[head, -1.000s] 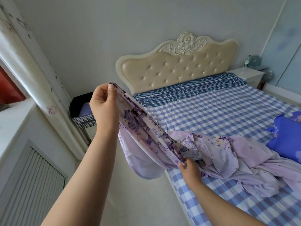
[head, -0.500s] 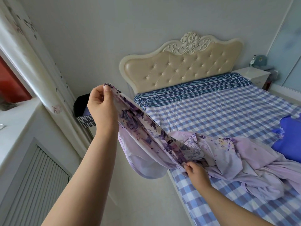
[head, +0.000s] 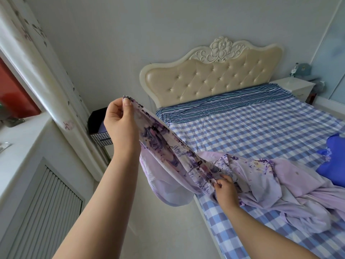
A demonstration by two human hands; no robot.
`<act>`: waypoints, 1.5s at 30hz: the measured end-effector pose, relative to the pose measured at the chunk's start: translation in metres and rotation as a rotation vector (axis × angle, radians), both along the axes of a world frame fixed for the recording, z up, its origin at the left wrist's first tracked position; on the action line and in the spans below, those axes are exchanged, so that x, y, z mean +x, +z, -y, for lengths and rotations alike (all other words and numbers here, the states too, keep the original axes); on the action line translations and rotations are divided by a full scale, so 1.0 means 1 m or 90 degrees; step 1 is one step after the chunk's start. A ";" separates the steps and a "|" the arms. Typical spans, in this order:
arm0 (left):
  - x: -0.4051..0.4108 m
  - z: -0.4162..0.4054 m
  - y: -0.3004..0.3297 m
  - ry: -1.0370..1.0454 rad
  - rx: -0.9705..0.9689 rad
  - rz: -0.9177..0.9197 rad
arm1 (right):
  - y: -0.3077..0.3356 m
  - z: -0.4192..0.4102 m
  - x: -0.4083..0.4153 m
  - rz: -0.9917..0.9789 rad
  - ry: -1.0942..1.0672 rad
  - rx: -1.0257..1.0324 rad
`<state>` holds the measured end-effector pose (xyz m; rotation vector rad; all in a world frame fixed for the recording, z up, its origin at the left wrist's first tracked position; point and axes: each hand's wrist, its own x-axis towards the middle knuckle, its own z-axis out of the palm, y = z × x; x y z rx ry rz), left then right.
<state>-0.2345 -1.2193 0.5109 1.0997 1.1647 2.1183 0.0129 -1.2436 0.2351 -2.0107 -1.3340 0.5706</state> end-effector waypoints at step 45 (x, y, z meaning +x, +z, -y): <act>-0.242 -0.039 0.071 0.602 0.178 0.083 | 0.271 -0.053 -0.157 -0.099 0.449 0.269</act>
